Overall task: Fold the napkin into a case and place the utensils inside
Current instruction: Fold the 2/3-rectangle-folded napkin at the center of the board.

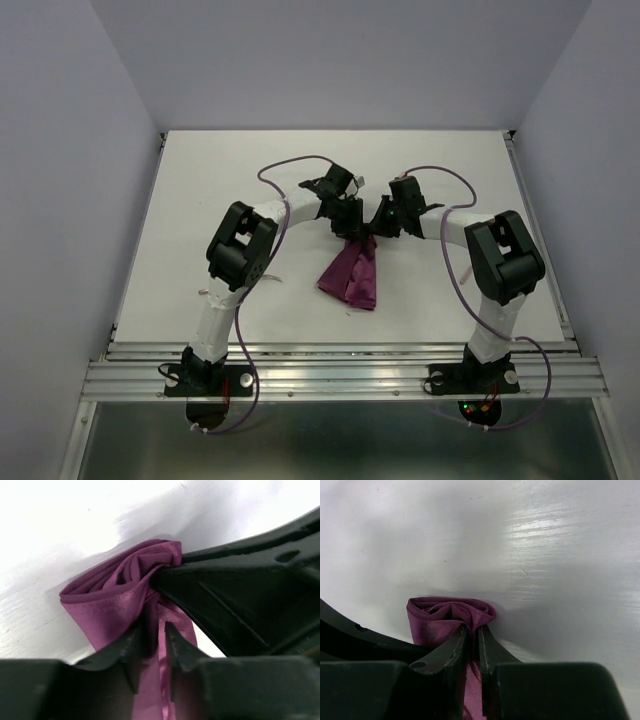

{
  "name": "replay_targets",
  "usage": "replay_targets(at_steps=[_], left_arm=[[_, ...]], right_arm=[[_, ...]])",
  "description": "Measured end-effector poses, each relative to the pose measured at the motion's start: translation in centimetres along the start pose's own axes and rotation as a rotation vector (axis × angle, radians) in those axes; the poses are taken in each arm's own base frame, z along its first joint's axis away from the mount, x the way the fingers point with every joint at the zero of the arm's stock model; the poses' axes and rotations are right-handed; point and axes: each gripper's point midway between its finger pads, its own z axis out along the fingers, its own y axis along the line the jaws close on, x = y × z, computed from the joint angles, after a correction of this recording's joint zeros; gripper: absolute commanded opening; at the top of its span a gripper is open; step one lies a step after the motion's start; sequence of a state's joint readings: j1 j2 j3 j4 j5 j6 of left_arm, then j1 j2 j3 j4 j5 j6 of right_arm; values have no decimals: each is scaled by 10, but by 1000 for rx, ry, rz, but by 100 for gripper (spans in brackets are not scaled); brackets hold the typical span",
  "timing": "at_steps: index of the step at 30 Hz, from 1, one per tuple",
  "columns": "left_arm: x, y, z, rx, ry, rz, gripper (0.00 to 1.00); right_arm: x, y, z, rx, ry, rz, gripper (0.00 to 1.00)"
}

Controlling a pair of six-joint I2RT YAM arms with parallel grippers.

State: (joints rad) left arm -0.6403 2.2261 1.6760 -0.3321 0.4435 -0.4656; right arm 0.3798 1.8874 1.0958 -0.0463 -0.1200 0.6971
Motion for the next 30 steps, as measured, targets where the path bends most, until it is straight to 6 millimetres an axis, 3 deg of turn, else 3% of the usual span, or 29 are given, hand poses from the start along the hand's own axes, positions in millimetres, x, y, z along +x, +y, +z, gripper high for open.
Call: replay_targets(at_steps=[2,4,9,14,18,23,30], left_arm=[[-1,-1,-1,2,2,9,50],[-2,-2,-3,-1,0,25,54],[0,0,-14,-42,1,65,54],[0,-3,-43,-67,-34,100,54],[8,1,-69,-88,-70,109,61],[35,29,-89,-125,-71,65,65],[82,70,-94,-129,-31,-83,67]], right_arm=[[0,0,0,1,1,7,3],[0,-1,0,6,-3,18,1],[-1,-2,1,18,-10,48,1],[-2,-3,1,29,-17,71,1],[-2,-3,2,31,-18,79,1],[-2,-3,2,31,-18,82,1],[-2,-3,2,32,-19,82,1]])
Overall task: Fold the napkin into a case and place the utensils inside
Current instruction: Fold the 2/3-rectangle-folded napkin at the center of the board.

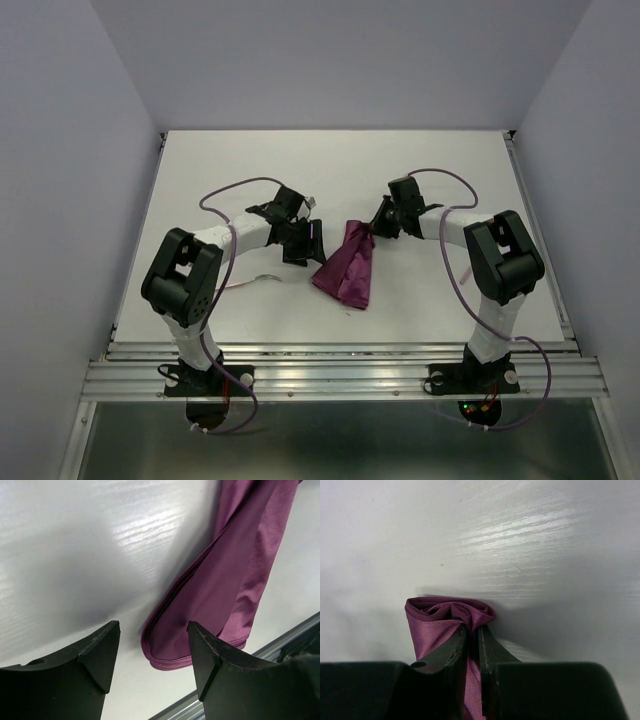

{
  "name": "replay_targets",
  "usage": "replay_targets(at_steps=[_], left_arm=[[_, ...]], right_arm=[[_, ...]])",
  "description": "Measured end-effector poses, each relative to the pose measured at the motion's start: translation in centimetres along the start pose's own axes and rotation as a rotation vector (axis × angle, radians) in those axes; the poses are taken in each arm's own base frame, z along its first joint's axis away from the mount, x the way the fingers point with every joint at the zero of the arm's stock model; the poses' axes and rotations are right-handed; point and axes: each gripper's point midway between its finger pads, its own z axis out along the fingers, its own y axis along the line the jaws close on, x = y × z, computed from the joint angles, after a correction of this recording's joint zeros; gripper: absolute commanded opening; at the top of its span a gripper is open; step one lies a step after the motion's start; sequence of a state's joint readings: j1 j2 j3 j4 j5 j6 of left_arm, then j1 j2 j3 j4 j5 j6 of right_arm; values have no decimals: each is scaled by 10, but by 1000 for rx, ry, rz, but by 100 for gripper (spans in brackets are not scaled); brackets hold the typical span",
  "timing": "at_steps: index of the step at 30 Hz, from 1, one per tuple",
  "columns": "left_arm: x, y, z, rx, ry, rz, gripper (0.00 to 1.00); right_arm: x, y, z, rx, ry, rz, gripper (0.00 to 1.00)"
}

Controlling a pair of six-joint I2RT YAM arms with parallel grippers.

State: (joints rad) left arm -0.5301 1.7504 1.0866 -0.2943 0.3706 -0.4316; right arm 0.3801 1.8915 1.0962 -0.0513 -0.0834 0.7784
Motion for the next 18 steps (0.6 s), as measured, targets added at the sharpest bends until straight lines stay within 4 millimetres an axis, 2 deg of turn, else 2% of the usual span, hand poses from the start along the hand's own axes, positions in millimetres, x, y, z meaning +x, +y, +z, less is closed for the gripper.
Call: replay_targets(at_steps=[4,9,10,12,13,14,16,17,18], left_arm=[[12,2,6,40,19,-36,65],[24,-5,10,111,48,-57,49],[25,-6,10,124,52,-58,43],[28,-8,10,142,60,-62,39],[29,-9,11,147,63,-64,34],[30,-10,10,153,66,-65,24],[32,-11,10,162,72,-70,15],[32,-11,10,165,74,-70,7],[32,-13,10,171,74,-70,4]], right_arm=[[0,0,0,0,0,0,1],[0,0,0,0,0,0,1],[0,0,0,0,0,0,1],[0,0,0,0,0,0,1],[0,0,0,0,0,0,1],[0,0,0,0,0,0,1],[0,0,0,1,-1,0,1],[0,0,0,1,-1,0,1],[0,0,0,1,-1,0,1]])
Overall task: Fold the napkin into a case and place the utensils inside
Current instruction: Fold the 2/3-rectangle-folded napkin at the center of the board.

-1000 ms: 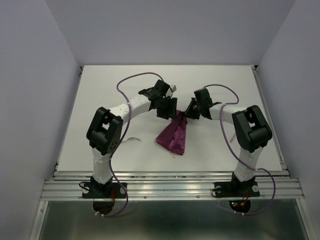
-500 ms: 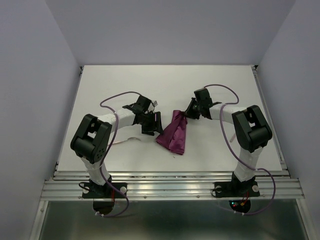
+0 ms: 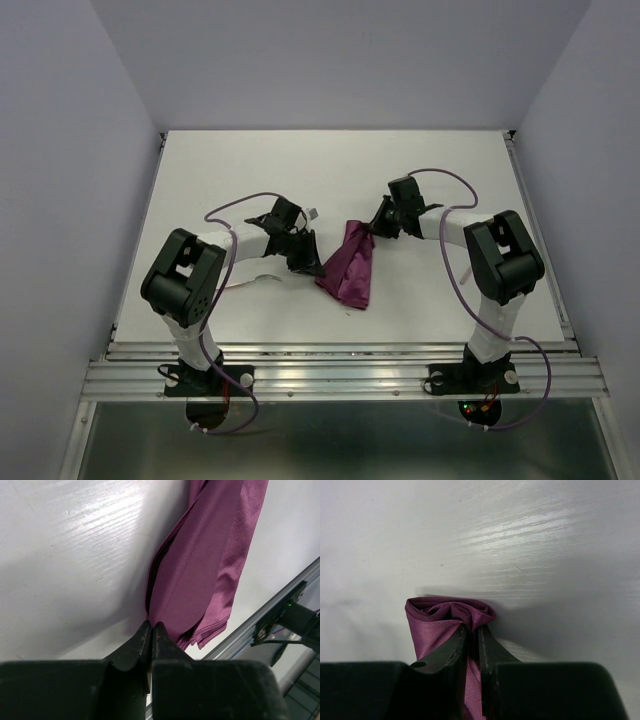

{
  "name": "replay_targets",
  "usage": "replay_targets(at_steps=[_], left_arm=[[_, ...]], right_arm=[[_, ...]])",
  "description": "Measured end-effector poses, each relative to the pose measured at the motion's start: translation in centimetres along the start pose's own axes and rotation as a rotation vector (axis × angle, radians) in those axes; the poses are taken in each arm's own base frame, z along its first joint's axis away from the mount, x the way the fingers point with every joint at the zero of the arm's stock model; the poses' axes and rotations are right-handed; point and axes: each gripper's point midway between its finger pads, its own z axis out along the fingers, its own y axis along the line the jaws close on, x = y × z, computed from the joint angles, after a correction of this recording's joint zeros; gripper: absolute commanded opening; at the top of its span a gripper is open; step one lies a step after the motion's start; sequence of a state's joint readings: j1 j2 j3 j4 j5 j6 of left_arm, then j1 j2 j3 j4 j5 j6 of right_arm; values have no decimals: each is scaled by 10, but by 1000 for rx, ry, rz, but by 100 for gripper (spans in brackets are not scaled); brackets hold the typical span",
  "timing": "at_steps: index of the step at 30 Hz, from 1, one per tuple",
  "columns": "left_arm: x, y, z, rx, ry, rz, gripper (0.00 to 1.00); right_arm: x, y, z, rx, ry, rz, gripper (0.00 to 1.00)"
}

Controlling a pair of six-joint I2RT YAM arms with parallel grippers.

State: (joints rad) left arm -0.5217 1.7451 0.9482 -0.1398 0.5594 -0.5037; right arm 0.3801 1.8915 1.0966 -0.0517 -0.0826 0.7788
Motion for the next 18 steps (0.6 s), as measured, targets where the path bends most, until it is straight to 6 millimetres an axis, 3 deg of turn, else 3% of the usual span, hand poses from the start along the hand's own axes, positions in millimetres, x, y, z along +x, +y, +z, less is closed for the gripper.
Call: replay_targets(at_steps=[9,18], left_arm=[[-2,-7,-6,16,-1,17,0],[-13,-44,-22,75,-35,112,0]], right_arm=[[-3,1,2,7,-6,13,1],[-9,4,8,14,-19,43,1]])
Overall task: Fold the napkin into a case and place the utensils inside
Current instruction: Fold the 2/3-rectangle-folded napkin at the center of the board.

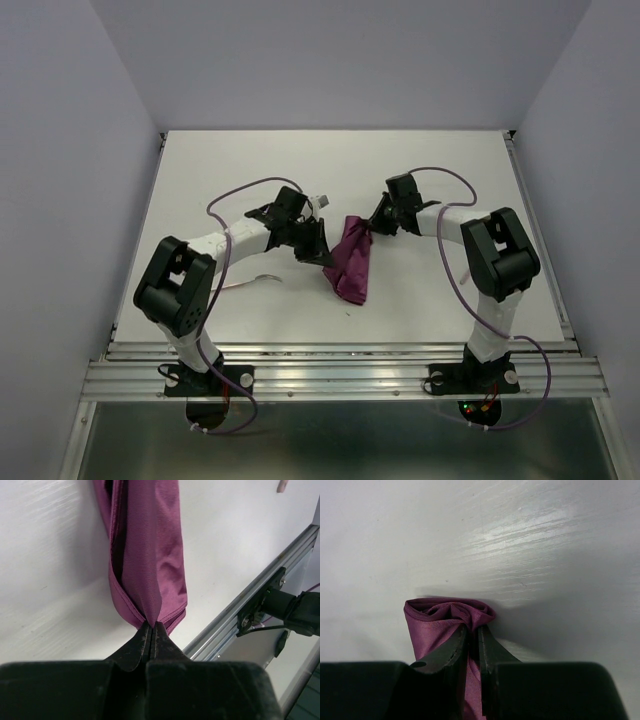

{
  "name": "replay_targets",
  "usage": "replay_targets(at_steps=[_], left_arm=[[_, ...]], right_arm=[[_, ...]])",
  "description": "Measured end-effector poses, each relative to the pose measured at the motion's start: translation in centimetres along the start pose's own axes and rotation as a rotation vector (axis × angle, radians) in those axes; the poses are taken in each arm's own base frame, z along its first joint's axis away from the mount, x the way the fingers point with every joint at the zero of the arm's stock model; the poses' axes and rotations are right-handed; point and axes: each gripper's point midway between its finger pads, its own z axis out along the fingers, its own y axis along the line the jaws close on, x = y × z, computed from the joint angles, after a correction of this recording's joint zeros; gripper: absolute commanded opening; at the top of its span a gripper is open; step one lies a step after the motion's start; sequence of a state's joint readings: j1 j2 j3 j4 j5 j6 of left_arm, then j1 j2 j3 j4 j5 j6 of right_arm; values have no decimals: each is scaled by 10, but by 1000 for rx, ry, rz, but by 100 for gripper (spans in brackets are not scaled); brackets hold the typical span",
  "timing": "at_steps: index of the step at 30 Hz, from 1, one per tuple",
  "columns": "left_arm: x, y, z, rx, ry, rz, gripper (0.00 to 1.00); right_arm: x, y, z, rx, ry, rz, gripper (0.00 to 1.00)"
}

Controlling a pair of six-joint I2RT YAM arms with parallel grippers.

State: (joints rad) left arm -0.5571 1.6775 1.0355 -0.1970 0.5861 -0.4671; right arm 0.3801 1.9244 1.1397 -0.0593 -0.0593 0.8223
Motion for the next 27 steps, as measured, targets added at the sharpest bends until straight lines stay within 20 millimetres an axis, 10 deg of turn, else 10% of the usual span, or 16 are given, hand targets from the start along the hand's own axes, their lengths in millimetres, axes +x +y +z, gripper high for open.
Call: replay_targets(at_steps=[13,27], left_arm=[[0,-36,1,21,13,107,7],[39,-68,47,-28,173,265,59]], right_arm=[[0,0,0,7,2,20,1],[0,1,2,5,0,33,1]])
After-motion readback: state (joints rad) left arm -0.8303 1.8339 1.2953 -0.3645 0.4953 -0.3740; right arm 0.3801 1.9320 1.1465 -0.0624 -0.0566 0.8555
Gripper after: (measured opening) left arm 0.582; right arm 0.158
